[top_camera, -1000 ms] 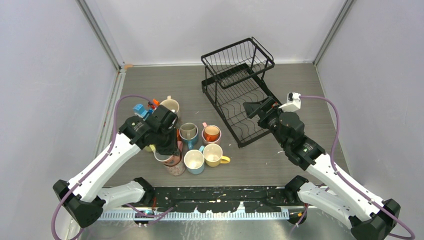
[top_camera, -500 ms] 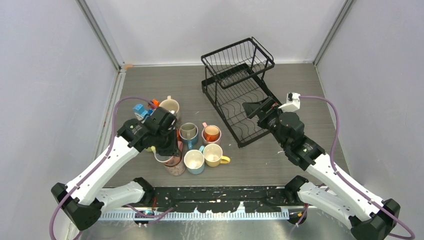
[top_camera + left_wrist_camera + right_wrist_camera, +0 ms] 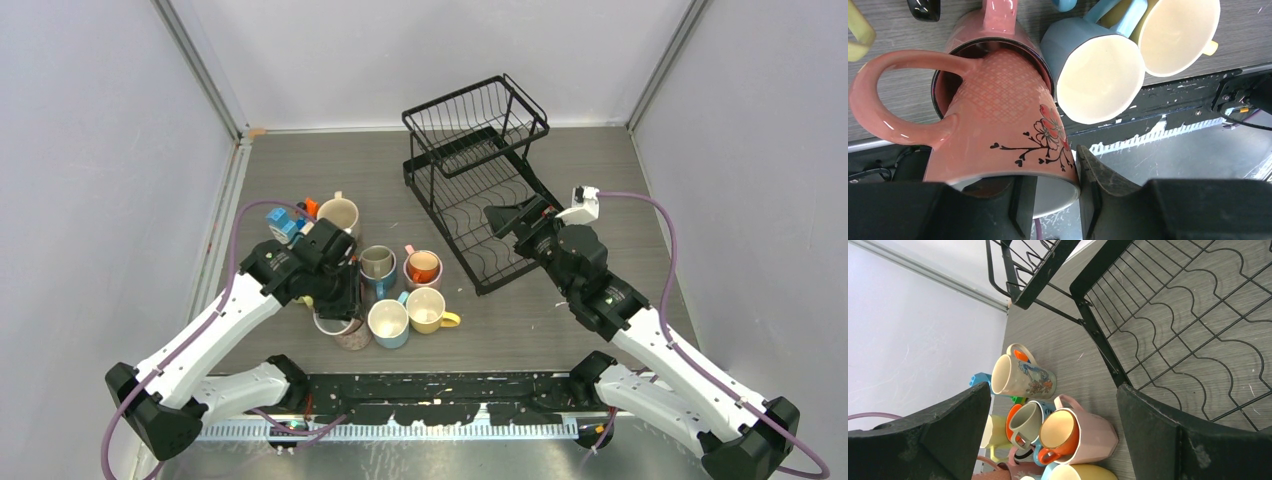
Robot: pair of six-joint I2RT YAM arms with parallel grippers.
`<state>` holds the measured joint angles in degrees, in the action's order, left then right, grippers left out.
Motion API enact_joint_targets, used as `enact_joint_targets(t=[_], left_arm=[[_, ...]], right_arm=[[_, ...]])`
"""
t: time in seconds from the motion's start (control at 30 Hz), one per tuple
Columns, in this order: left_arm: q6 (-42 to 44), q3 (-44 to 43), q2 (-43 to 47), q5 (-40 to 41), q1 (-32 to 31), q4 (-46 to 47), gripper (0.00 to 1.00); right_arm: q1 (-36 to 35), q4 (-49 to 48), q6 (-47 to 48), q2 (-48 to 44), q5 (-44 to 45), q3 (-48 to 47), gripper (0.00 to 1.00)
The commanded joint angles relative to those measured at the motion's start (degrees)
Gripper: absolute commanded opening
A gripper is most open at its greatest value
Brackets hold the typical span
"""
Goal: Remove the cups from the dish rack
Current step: Place the cup into the cup, then reset both arms
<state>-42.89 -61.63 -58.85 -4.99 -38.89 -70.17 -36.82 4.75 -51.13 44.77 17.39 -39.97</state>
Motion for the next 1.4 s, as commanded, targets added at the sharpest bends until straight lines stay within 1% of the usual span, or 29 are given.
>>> enact_joint_targets(t=[0.0,0.33,0.7,0.9,1.07,1.17,1.27,1.37], left_arm=[[0.3,-0.6,0.6,1.2,-0.1,-0.6,0.37],[1.0,-3.9,0.7,2.0,-0.2,-2.6,0.49],[1.3,-5.9,1.5,1.5,-0.2,-3.5,0.57],[1.6,-8.5,2.0,1.1,-0.3,-4.7,0.64],[2.1,-11.3,2.8,0.0,-0.2,-5.1,0.71],[2.9,-14.0,2.8,-0.8,-0.2,-4.8,0.76],[3.5,-16.4,3.0,-1.5,-0.2,-2.7,0.84],[4.2,-18.4,2.4,-1.3,-0.2,0.1,0.90]], right_arm=[[-0.3,-2.3,-0.2,-0.3,0.0,-0.1,1.00],[-0.3,-2.2,0.0,-0.3,-0.2,-0.4,1.00],[-0.4,-1.9,0.0,-0.7,-0.4,-0.3,1.00],[-0.3,-1.4,-0.3,-0.8,-0.4,-0.3,1.00],[-0.3,-0.8,-0.3,-0.9,-0.4,-0.8,1.00],[-0.3,1.1,-0.3,-0.5,-0.4,-2.4,1.00],[-0.3,3.5,0.2,0.0,-0.5,-4.3,1.00],[-0.3,5.6,0.8,-0.1,-0.6,-6.5,1.00]])
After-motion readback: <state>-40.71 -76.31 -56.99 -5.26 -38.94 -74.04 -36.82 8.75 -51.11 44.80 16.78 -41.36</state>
